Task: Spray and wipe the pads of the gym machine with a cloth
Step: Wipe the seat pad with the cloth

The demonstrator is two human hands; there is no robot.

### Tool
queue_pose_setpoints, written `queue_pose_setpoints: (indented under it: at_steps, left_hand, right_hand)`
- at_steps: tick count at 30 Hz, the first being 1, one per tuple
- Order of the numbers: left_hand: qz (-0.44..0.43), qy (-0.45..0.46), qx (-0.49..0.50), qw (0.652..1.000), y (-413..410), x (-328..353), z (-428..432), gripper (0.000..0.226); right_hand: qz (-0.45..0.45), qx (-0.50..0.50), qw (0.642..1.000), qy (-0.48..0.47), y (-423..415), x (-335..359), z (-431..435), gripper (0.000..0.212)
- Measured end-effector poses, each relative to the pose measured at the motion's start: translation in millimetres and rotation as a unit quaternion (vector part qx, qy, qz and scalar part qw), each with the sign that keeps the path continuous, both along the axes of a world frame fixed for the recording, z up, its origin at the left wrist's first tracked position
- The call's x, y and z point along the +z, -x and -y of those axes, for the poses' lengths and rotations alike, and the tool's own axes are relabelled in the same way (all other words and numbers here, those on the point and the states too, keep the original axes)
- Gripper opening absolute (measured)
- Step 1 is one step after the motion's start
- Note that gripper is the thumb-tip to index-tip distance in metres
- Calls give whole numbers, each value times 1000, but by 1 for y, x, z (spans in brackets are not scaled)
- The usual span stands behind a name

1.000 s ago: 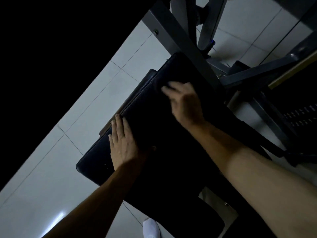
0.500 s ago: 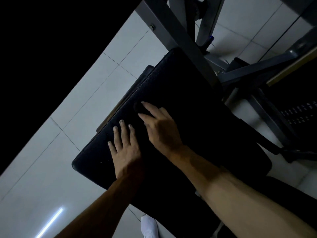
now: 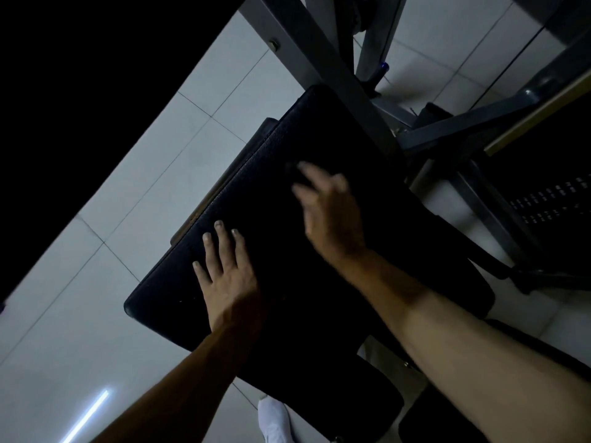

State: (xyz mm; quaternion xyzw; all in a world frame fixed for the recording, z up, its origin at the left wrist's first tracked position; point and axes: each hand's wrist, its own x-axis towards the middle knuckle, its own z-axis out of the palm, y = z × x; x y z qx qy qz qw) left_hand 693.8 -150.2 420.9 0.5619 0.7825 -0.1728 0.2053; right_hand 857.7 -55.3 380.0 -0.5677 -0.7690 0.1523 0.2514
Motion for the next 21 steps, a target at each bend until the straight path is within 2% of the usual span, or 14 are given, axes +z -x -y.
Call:
queue_pose_setpoints:
  at_steps: [3,6,8,9,12,14,18,21]
  left_hand:
    - [2,1,1,1000,0,1,1,123]
    - [4,-9,-6,1000,0,1,2,123]
    - [-2,-19,-7,1000,0,-1,3,127]
    - [1,-26,-6,1000,0,-2,4,130]
    - [27,-36,-7,999,1,0,4,136]
    - [23,-30,-7,999,-1,0,4,137]
    - [-4,-9,-3,1000,-1,-1,3,123]
    - [3,-12,-10,1000,0,-1,3,117]
  right_hand:
    - [7,136,989,48,40,-6,71,48]
    - [11,190,981,27,22,-17,65,44]
    - [26,145,989,-31,-7,-23,33,46]
    - [31,91,995,-39,-25,-25,15,48]
    - [14,-112,994,15,-64,-22,-17,53]
    - [-5,-141,990,22,-46,-17,-8,53]
    - [-68,18,996,50,25,-15,86,36]
    - [-40,162,986,25,26,-29,122,37]
